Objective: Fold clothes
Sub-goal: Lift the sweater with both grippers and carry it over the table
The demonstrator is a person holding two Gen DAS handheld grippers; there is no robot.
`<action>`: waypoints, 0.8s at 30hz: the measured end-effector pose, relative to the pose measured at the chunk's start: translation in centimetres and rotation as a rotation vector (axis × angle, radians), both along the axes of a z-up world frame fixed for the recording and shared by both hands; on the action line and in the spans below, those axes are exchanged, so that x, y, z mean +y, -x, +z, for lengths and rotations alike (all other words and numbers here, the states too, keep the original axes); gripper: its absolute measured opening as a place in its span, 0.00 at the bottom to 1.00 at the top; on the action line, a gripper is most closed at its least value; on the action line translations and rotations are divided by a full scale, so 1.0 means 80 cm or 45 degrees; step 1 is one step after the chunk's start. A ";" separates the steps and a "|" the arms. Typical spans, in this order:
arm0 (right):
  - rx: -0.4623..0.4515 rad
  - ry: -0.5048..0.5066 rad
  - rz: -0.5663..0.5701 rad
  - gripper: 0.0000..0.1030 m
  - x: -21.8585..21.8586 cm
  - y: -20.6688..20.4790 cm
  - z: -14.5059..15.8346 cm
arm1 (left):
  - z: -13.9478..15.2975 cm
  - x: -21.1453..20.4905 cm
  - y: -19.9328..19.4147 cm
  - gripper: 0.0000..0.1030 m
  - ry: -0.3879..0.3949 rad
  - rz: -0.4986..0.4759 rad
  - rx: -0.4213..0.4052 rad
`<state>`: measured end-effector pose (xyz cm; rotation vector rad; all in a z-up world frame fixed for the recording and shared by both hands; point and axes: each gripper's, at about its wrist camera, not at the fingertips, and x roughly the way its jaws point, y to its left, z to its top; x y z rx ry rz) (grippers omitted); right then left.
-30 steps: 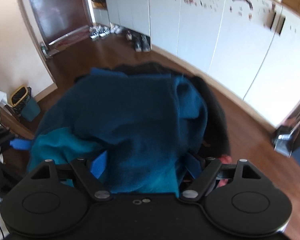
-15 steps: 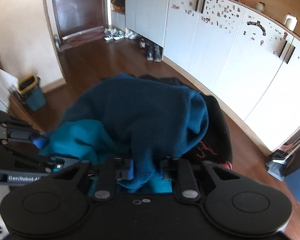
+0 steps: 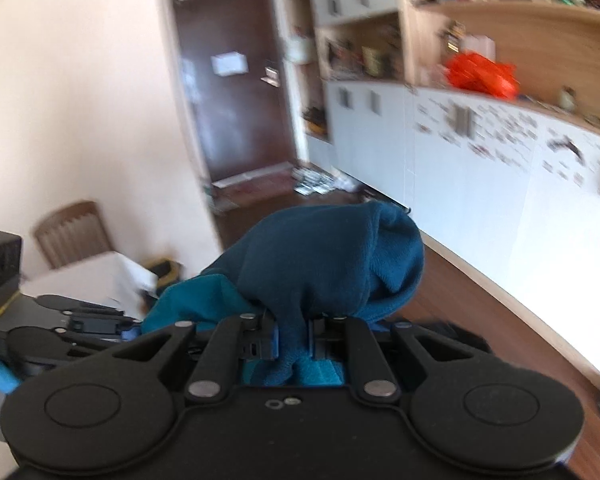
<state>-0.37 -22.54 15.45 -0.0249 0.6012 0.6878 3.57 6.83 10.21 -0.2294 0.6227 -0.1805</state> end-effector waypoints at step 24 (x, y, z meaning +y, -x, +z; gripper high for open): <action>0.166 0.034 0.891 1.00 0.513 0.275 0.000 | 0.001 0.354 0.516 0.25 -0.135 0.822 0.198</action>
